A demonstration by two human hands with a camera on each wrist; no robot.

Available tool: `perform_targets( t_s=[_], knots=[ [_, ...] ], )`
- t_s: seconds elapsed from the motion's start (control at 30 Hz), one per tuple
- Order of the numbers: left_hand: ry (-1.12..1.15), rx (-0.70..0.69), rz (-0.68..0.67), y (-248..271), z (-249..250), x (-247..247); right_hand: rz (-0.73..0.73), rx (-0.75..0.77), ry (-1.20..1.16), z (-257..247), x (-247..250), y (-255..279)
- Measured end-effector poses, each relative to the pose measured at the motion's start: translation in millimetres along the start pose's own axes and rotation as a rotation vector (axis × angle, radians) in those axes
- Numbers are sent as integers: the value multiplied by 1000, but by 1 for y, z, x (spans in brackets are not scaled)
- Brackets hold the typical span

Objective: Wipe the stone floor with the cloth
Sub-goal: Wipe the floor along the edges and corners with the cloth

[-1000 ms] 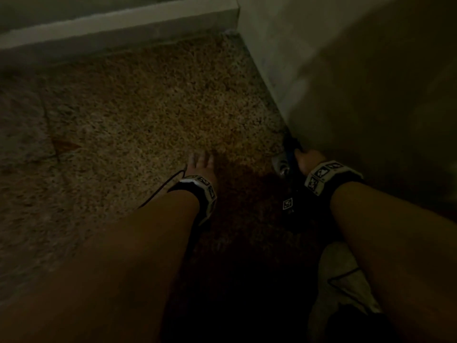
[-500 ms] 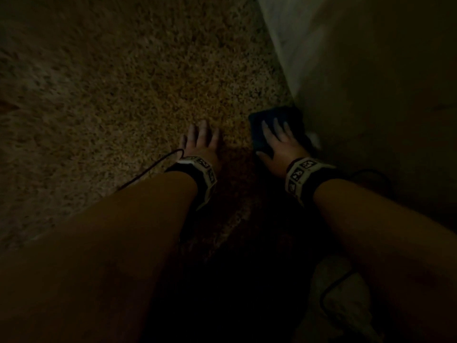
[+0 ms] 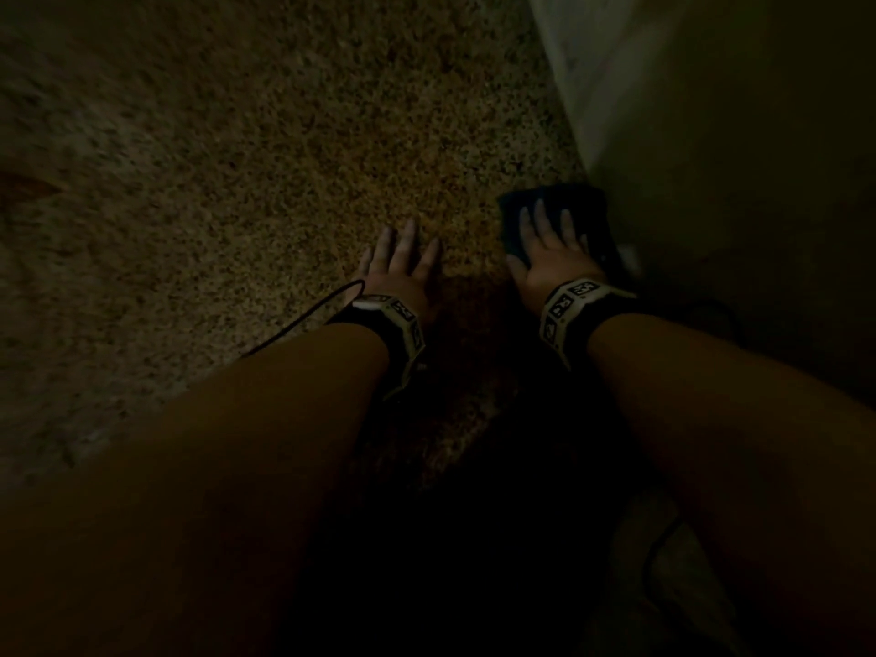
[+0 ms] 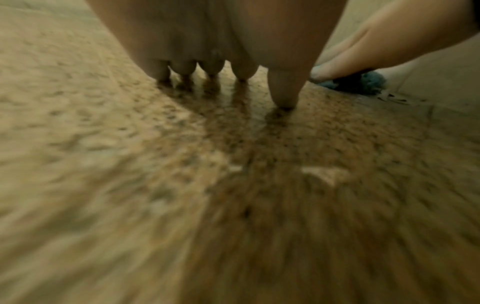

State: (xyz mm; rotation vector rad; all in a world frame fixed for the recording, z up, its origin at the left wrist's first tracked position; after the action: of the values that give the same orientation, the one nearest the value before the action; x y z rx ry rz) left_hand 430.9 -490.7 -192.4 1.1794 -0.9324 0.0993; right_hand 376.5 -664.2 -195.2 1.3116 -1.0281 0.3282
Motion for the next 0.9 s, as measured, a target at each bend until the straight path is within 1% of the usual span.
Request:
perform_targets(
  t_s=[0.07, 0.13, 0.27, 0.33, 0.5, 0.6, 0.7, 0.77, 0.9],
  knots=[
    [-21, -18, 5, 6, -2, -5, 5, 33, 53, 0, -8, 12],
    [-41, -21, 8, 12, -2, -10, 43, 67, 80, -2, -20, 29],
    [-27, -33, 30, 21, -2, -18, 9, 51, 79, -9, -59, 67],
    [-37, -63, 49, 25, -3, -20, 28, 39, 105, -13, -73, 82],
    [-92, -96, 18, 29, -11, -25, 12, 69, 163, -20, -92, 102],
    [-125, -107, 26, 29, -20, -31, -25, 83, 176, -20, -91, 103],
    [-196, -67, 6, 26, -33, -35, 5, 97, 175, -24, -77, 93],
    [-205, -49, -4, 25, -40, -34, 7, 102, 182, -33, -65, 77],
    [-180, -74, 39, 26, -48, -33, 27, 96, 128, -55, -30, 32]
  ],
)
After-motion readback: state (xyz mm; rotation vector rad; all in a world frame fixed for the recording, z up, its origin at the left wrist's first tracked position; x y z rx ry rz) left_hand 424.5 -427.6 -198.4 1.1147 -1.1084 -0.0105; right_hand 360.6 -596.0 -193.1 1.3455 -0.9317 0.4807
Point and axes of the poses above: each hand's wrist, its own y-axis away from the middle knuckle, its own x-axis out of the back of the hand, z = x × y, the point moved 6 cm from there along -y, towards the middle knuckle, and after that the axes turned 4 degrees about z, right-handed, at the moved point
